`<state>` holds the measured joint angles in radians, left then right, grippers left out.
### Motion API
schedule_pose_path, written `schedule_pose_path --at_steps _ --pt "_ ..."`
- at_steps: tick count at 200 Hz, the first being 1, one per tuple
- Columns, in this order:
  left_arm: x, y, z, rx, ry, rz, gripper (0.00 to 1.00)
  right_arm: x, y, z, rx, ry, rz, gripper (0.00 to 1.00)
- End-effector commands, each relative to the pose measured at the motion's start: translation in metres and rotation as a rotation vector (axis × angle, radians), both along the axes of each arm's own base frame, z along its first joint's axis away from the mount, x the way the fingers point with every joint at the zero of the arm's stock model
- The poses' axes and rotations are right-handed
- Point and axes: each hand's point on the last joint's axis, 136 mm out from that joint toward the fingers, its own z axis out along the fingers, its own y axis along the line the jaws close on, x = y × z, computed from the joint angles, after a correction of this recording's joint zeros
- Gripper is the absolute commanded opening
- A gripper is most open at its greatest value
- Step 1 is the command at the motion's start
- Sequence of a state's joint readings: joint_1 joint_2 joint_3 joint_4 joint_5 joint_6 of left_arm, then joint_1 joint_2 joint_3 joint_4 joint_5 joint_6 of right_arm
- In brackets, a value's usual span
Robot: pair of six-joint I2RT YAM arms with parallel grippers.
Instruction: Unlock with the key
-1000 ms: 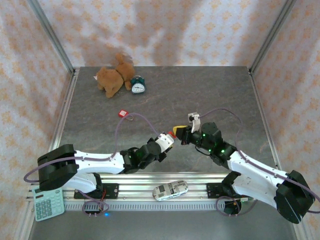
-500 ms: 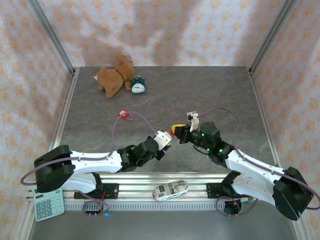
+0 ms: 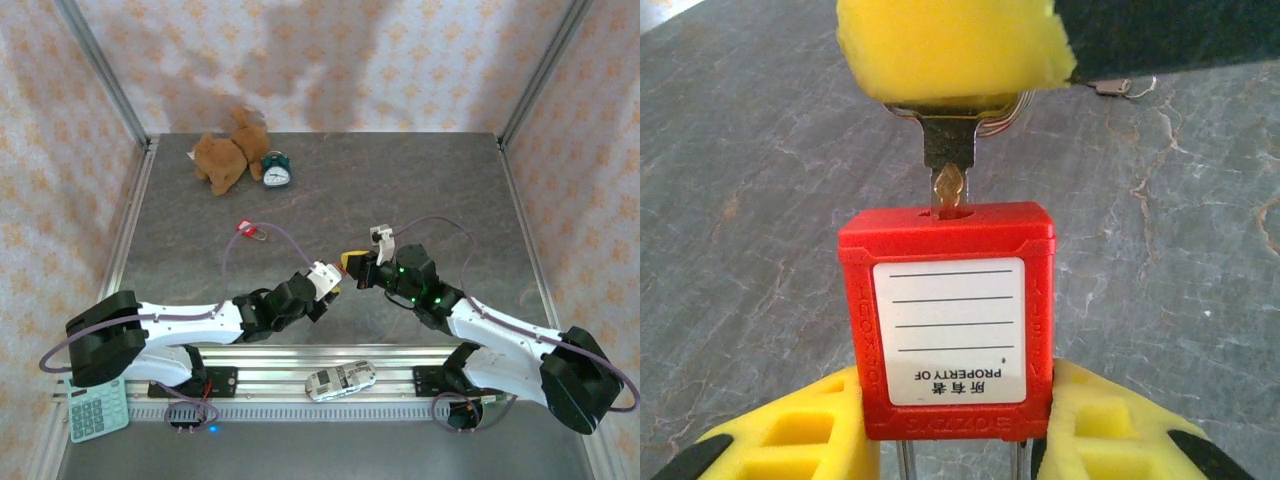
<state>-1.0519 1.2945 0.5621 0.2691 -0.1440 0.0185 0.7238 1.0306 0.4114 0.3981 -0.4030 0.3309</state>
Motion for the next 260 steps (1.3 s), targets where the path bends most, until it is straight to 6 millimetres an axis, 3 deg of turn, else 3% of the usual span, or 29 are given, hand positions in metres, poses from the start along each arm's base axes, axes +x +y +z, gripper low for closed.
schedule_pose_path --at_steps 1,58,169,226,260 --pt "0.025 -0.019 0.112 -0.337 -0.152 0.043 0.32 -0.040 0.006 -0.053 -0.128 0.149 0.156 0.08" --pt "0.024 -0.028 0.114 -0.347 -0.128 0.005 0.31 -0.048 0.021 -0.048 -0.087 0.160 0.214 0.08" --pt "0.033 -0.023 0.116 -0.384 -0.150 0.015 0.31 -0.056 0.018 -0.059 -0.091 0.197 0.221 0.08" --pt "0.029 -0.028 0.098 -0.364 -0.096 -0.007 0.30 -0.043 0.015 -0.028 -0.130 0.100 0.185 0.09" --pt "0.033 -0.022 0.101 -0.396 -0.114 0.030 0.30 -0.041 0.012 -0.020 -0.150 0.091 0.174 0.09"
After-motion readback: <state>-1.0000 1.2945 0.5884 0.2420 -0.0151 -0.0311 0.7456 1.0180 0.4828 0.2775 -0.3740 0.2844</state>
